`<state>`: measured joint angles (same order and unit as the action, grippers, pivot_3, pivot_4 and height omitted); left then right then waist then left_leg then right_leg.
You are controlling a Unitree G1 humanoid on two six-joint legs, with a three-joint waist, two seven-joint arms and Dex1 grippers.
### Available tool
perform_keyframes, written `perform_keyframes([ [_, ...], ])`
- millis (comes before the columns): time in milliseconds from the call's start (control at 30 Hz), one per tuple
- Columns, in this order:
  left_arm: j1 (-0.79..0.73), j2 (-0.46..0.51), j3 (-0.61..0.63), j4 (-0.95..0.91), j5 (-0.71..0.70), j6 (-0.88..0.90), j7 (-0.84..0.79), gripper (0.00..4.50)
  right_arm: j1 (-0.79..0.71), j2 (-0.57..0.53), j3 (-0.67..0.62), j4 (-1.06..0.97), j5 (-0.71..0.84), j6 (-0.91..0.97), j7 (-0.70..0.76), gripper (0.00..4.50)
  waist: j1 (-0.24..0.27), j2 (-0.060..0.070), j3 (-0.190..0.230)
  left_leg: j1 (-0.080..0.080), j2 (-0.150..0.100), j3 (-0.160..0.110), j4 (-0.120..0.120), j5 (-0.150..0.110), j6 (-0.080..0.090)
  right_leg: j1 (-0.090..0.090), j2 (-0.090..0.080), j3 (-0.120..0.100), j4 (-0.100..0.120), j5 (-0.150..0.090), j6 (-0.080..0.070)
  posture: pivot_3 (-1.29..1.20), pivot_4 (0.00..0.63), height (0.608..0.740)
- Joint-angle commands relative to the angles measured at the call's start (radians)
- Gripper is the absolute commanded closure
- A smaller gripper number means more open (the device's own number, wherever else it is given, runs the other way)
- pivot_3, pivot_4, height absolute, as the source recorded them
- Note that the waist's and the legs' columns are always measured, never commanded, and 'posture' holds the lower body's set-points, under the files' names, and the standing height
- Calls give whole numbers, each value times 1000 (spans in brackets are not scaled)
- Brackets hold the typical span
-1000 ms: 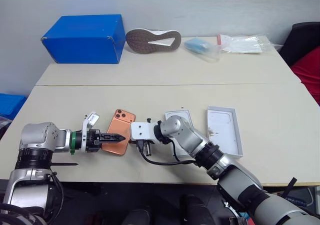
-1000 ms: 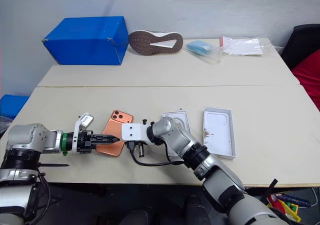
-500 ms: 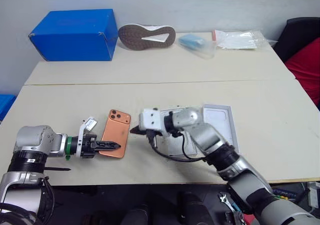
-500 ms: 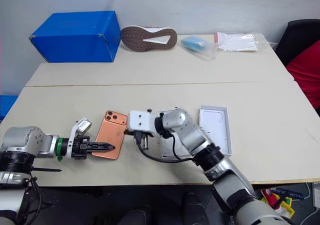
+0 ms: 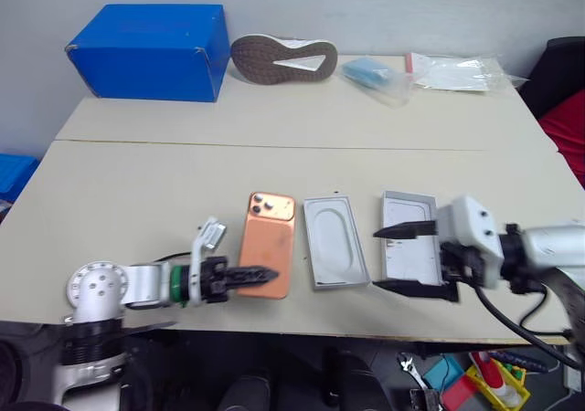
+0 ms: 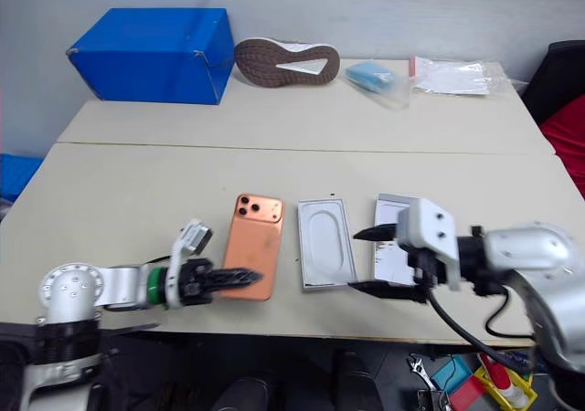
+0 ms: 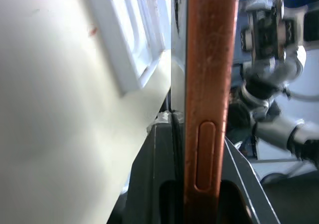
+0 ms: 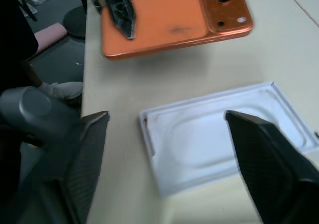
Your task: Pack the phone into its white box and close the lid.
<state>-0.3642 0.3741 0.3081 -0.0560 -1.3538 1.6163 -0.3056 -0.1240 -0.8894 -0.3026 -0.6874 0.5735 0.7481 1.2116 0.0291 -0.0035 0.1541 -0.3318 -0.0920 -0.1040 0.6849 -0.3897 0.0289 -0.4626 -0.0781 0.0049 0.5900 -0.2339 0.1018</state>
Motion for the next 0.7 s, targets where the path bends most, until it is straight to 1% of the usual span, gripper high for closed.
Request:
perform_keyframes([
  [33,-39,-77,-9,21,-209,-81,263,4379,73,-19,-114,-76,64,20,-41,0,2,-1,0,1,0,0,0,0,0,0,0,0,0,0,0,0,150,740],
  [100,-46,-111,-66,41,-328,-164,423,4379,109,-22,-146,-89,80,25,-71,0,-3,-1,0,3,0,1,0,0,-1,1,0,2,1,0,0,0,150,740],
  [133,-46,-112,-97,49,-388,-204,488,4379,120,-24,-154,-97,88,29,-87,0,-3,-1,0,3,0,2,0,0,-1,0,0,2,2,0,0,0,150,740],
  [167,-52,-131,-145,58,-429,-243,575,4379,140,-23,-168,-106,90,29,-101,0,0,-1,0,3,0,2,0,0,-2,0,0,2,2,0,0,0,150,740],
  [233,-56,-137,-240,67,-519,-310,717,4379,166,-23,-181,-121,98,26,-127,0,7,-1,0,4,0,2,0,1,-1,1,0,2,2,0,0,0,150,740],
  [300,-58,-137,-326,65,-592,-362,817,4379,184,-21,-183,-136,103,22,-155,0,17,-1,0,4,-1,2,0,1,-1,1,0,2,2,0,0,0,150,740],
  [400,-54,-161,-371,59,-618,-410,876,4379,201,-21,-179,-150,112,17,-187,0,26,-1,0,3,-1,2,0,1,-1,0,0,2,2,0,0,0,150,740],
  [467,-64,-172,-400,59,-618,-414,885,4379,222,-20,-179,-157,109,7,-199,0,29,-1,0,3,-1,2,0,1,-2,0,0,2,2,0,0,0,150,740],
  [700,-117,-196,-415,123,-618,-458,948,4379,248,-19,-172,-169,127,-5,-251,0,34,-1,0,4,-1,2,0,2,-2,1,0,2,2,0,0,0,150,740],
])
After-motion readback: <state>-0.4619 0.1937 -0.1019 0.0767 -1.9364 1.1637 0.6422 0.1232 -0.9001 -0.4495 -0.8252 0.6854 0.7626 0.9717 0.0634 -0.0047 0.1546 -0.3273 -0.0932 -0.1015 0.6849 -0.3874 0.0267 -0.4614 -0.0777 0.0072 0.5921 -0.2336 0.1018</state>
